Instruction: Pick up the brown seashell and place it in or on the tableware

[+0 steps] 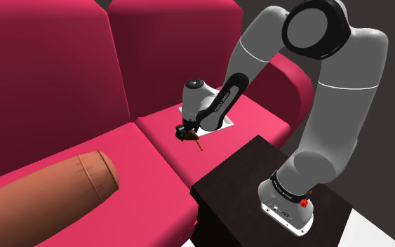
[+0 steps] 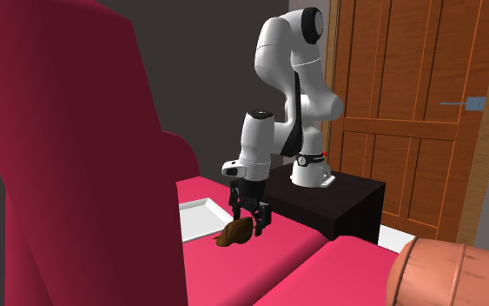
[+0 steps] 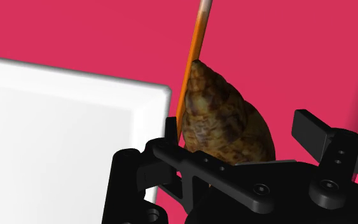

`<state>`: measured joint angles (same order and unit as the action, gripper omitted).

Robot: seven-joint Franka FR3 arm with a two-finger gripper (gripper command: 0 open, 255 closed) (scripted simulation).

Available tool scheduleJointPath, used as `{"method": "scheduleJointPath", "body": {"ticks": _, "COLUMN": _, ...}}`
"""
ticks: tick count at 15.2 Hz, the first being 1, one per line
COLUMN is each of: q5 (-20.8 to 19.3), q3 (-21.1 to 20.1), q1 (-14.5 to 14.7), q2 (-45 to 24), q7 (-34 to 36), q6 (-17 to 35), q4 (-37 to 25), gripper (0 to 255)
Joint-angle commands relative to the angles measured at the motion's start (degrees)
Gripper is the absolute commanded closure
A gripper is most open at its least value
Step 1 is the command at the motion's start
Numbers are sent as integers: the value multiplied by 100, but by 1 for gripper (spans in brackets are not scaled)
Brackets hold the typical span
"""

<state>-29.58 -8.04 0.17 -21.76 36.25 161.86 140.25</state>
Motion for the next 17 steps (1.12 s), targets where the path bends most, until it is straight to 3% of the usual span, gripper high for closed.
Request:
{"method": "scheduleJointPath", "body": {"ticks": 1, "q5": -7, "q3": 6, "q1": 5, "q2": -6, "q7": 7, "q6": 7, "q4": 0, "gripper": 0}}
{"method": "scheduleJointPath", "body": {"ticks": 4, "q5": -7, "q3": 6, "q1": 5, "q2": -6, "q7": 7, "q6": 7, "q4": 0, "gripper": 0}}
{"method": "scheduleJointPath", "body": {"ticks": 5, "q5": -8, "q3": 6, "q1": 5, "q2": -6, "q7": 7, "q6": 7, "q4": 0, "gripper": 255}}
{"method": "scheduleJointPath", "body": {"ticks": 14, "q5": -8, "q3": 6, "q1": 4, "q2": -6, "q7": 7, "q6": 7, "q4": 0, "gripper": 255}}
{"method": "scheduleJointPath", "body": {"ticks": 17, "q5": 202, "q3": -165, "q1": -125, "q2": 255, "q7": -177, "q6": -176, "q4": 75, "gripper": 255}}
